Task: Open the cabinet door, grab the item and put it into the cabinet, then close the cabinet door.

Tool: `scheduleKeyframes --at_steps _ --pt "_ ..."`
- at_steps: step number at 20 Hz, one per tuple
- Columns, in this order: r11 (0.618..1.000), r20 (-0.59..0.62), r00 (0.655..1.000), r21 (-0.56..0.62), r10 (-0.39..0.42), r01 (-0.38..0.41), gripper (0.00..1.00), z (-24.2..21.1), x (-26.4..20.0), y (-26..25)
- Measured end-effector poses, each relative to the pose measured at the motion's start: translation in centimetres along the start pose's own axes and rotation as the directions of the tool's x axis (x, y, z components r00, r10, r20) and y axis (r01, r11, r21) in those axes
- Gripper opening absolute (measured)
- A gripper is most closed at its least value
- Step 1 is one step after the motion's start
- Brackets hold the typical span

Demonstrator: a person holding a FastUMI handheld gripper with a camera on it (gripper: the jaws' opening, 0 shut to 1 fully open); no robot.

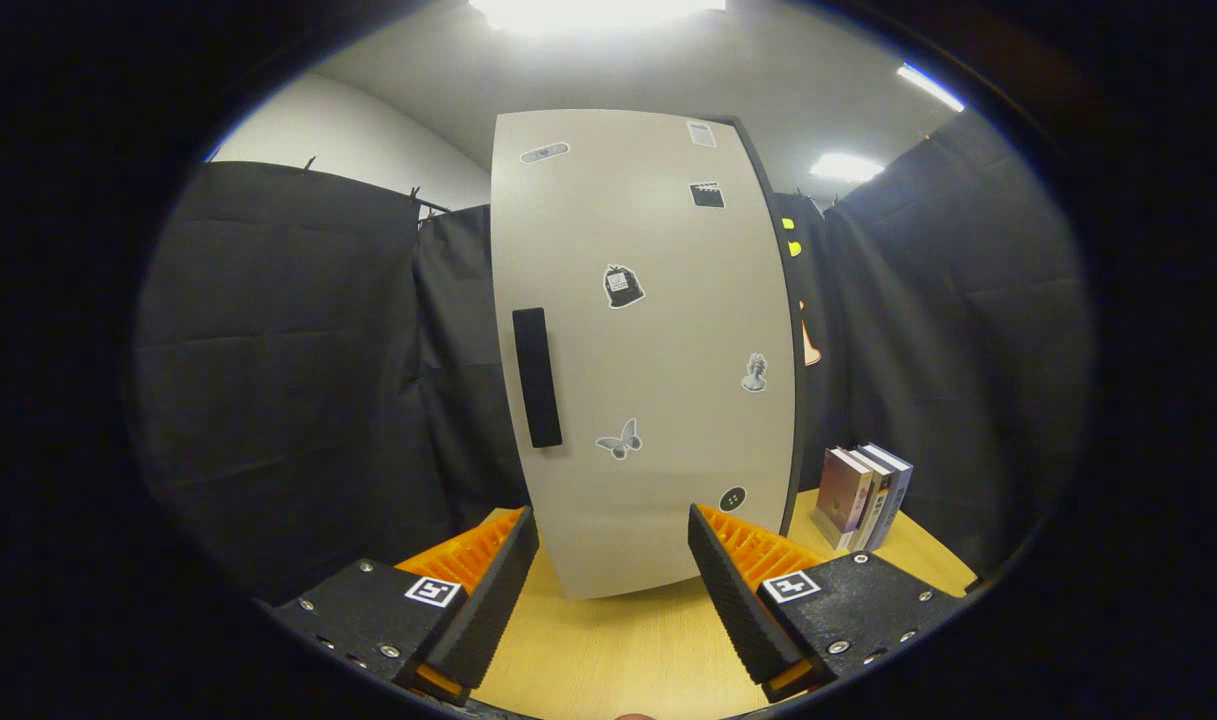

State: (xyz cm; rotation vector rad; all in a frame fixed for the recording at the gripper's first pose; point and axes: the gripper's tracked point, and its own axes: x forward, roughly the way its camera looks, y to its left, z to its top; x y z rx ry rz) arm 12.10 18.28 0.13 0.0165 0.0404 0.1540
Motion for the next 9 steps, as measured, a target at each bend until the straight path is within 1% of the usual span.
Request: scheduleKeyframes --at_steps 5,9 --pt "1.000 0.006 1.000 -0.009 -0.005 0.005 0.94 0.35 -0.02 -0.09" --pt "1.000 0.005 1.000 0.010 -0.007 0.007 0.94 0.34 0.04 -0.06"
